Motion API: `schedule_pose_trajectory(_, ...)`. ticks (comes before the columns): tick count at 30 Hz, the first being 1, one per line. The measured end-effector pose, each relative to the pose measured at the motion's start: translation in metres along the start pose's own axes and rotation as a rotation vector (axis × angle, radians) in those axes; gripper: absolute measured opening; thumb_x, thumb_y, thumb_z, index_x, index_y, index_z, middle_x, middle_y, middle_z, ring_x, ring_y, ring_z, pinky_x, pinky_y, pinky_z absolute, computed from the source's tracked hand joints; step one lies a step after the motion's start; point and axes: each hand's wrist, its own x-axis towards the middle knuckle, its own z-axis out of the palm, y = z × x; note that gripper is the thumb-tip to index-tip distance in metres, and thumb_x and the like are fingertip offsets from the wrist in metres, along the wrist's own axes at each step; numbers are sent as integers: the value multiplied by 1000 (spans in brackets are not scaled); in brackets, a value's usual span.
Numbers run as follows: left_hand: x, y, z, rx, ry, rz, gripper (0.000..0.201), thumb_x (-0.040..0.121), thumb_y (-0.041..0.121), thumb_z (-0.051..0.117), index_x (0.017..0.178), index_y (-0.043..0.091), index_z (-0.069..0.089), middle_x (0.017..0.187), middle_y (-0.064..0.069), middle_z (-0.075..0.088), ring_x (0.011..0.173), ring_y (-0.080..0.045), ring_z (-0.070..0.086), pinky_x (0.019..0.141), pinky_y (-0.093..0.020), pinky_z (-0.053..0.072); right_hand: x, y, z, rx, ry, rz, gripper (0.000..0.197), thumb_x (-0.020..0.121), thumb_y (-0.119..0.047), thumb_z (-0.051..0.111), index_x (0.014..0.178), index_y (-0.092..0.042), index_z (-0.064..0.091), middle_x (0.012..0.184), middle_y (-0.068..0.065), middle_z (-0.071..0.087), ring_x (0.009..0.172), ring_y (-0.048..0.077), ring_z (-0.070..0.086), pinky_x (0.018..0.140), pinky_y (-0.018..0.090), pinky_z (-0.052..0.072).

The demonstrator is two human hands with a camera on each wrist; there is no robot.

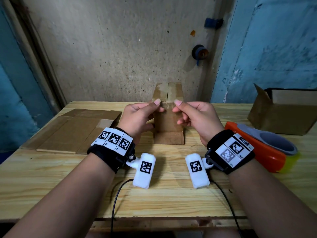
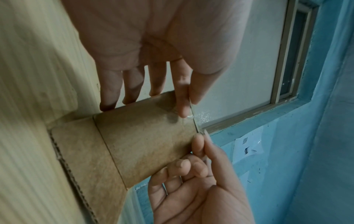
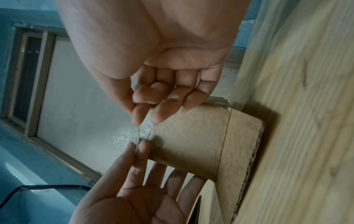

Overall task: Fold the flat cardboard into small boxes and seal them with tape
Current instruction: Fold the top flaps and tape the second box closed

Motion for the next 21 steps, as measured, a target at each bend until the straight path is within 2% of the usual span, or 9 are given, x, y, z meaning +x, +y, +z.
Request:
schedule_pose_trajectory(3,0,0,0,1,-5,12,26,87,41,76,78,17,79,99,-4,75,91,-16,63,85,-44,47,0,0,0,2,-1,-4,20,98,-24,72,85,-12,81,56,0,54,55,14,62,56,19,51)
schedule_pose_trajectory(8,0,0,0,3,-7,19,27,77,44,78,79,17,80,95,-3,75,94,-15,64,86,-46,49,0,0,-1,-11,-3,-5,19,97,-25,73,85,-13,82,56,-2,55,56,14,62,57,19,51)
schedule_pose_trajectory(12,1,-2,-1,5,-9,34,20,86,35,78,78,16,79,91,-1,73,93,-15,62,81,-42,46,0,0,0,-18,-1,-8,18,96,-24,74,84,-13,82,55,-3,54,55,14,61,56,18,50)
schedule_pose_trajectory(16,1,-2,-1,-3,-9,27,20,76,38,79,73,18,79,91,-1,73,93,-14,62,79,-41,44,0,-1,0,-30,2,-9,17,95,-23,75,84,-13,82,55,-4,55,55,14,60,57,18,50)
schedule_pose_trajectory(21,0,-1,-2,14,-25,26,19,76,37,77,74,18,79,91,0,75,93,-13,64,81,-43,44,1,1,-2,-35,-5,-13,17,95,-19,76,81,-11,82,56,0,55,54,14,59,57,19,51)
